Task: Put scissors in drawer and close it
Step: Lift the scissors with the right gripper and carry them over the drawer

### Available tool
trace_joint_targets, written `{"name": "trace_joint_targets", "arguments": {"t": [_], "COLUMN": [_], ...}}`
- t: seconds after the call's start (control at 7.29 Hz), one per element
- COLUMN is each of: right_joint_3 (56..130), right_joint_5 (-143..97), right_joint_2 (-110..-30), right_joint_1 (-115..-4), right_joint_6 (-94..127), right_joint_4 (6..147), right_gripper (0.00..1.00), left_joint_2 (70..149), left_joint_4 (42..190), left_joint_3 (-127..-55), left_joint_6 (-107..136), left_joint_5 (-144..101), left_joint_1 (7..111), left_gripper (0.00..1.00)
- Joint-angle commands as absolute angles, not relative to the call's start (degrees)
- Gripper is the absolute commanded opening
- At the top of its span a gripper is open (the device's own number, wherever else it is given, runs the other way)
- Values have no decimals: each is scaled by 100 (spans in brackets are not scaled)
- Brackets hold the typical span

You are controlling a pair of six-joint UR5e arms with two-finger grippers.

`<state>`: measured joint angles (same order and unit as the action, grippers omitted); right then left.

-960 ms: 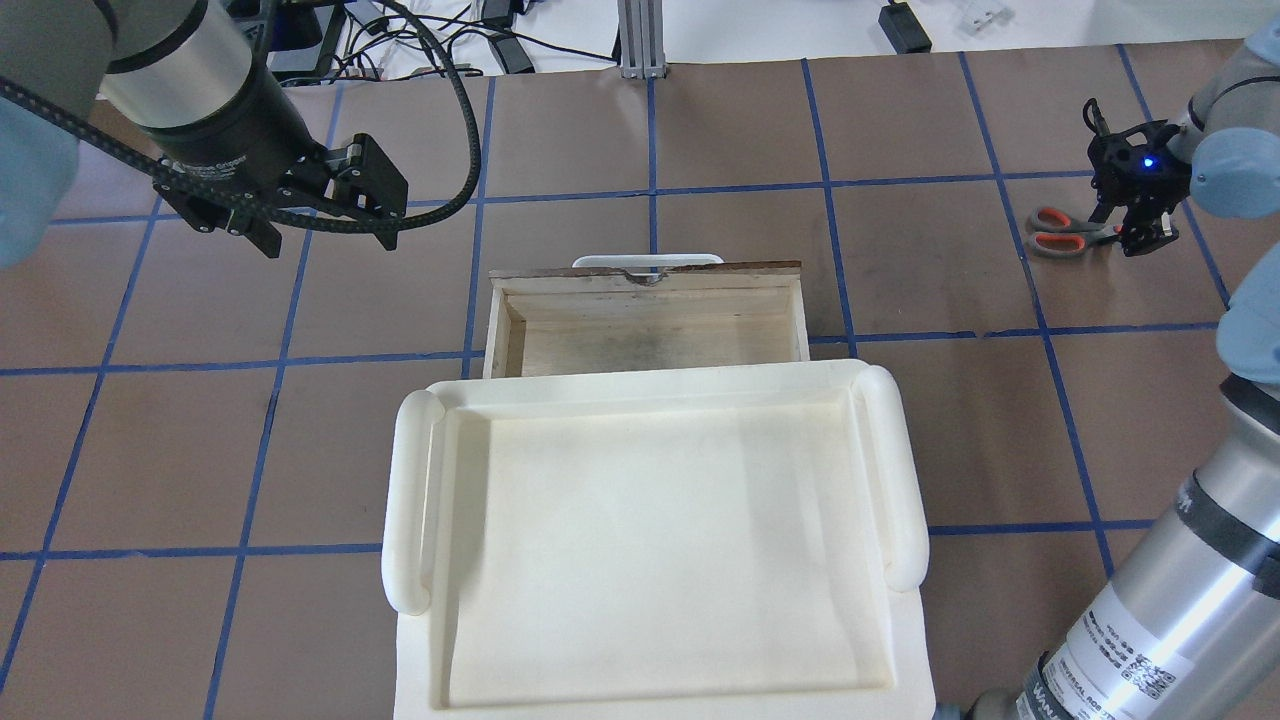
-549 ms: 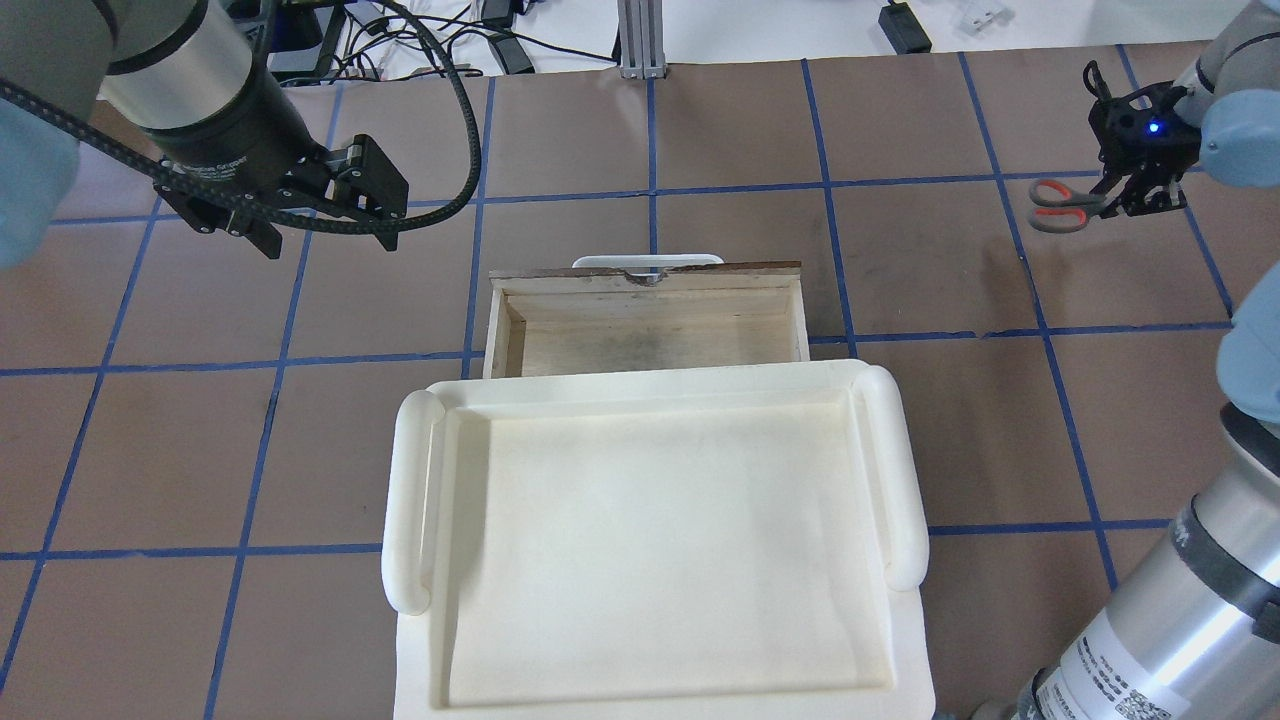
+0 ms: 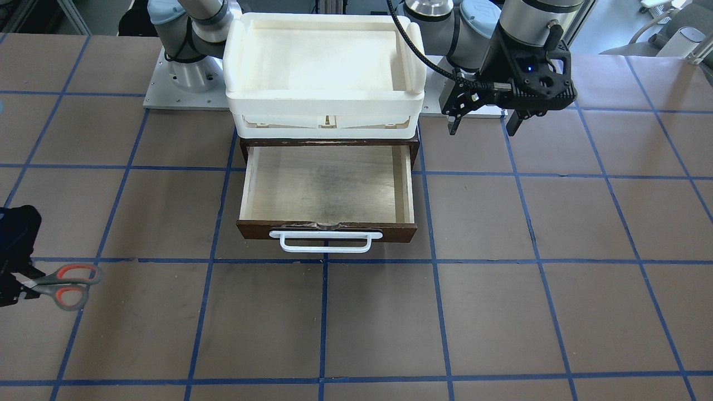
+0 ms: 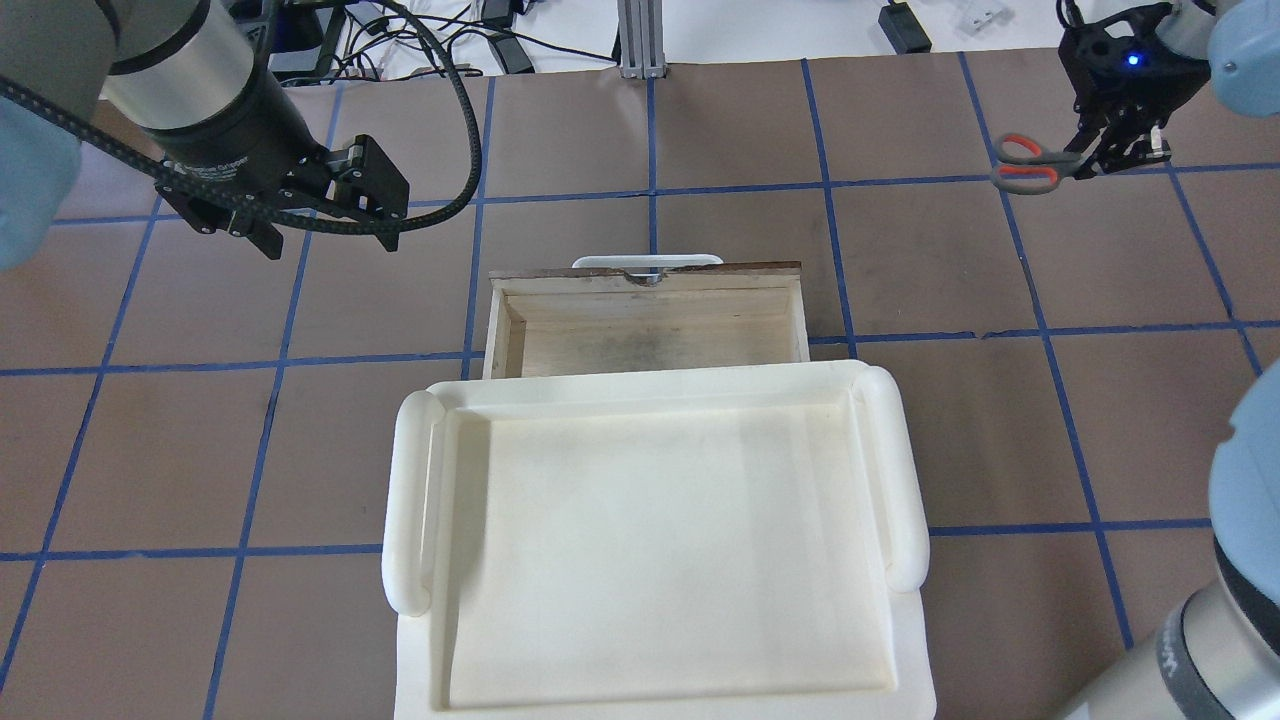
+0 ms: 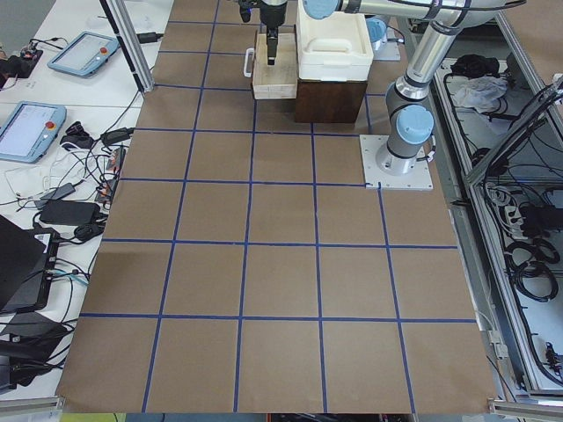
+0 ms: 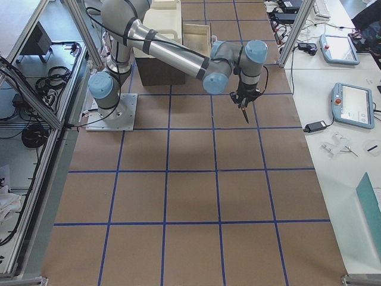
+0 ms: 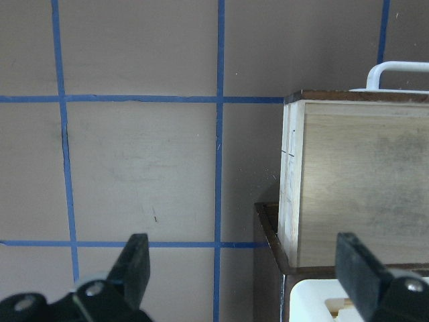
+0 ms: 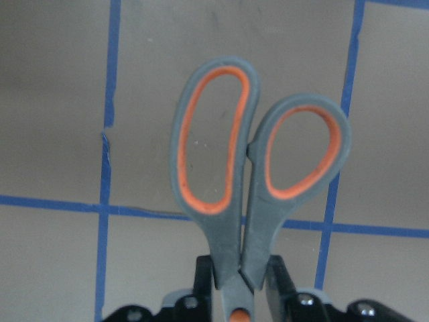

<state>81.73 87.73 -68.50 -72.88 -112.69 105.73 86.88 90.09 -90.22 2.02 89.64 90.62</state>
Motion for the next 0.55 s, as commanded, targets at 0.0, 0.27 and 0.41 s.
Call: {"name": "trace_joint_targets", "arguments": {"t": [0.0, 0.27, 0.41], "right_joint_3": [8183, 8200, 8191], "right_joint_5": [8885, 9026, 9018], "right_joint_2": [-7407, -7628, -7620], "right_joint_1": [-8196, -9180, -9741], "right_joint_6": [-10034, -8541, -7751], "right_joint_4": [10013, 9792, 9774], "right_gripper": [0, 0, 0], "left_joint_2": [8675, 8657, 8657], "left_joint_4": [9009, 9009, 9009], "left_joint_3": [-9018, -9018, -9026], "left_joint_6": [202, 202, 193], "left_joint_5": [8974, 8974, 8974], "left_joint_1": [9062, 9062, 9062], "left_gripper": [100, 100, 100]}}
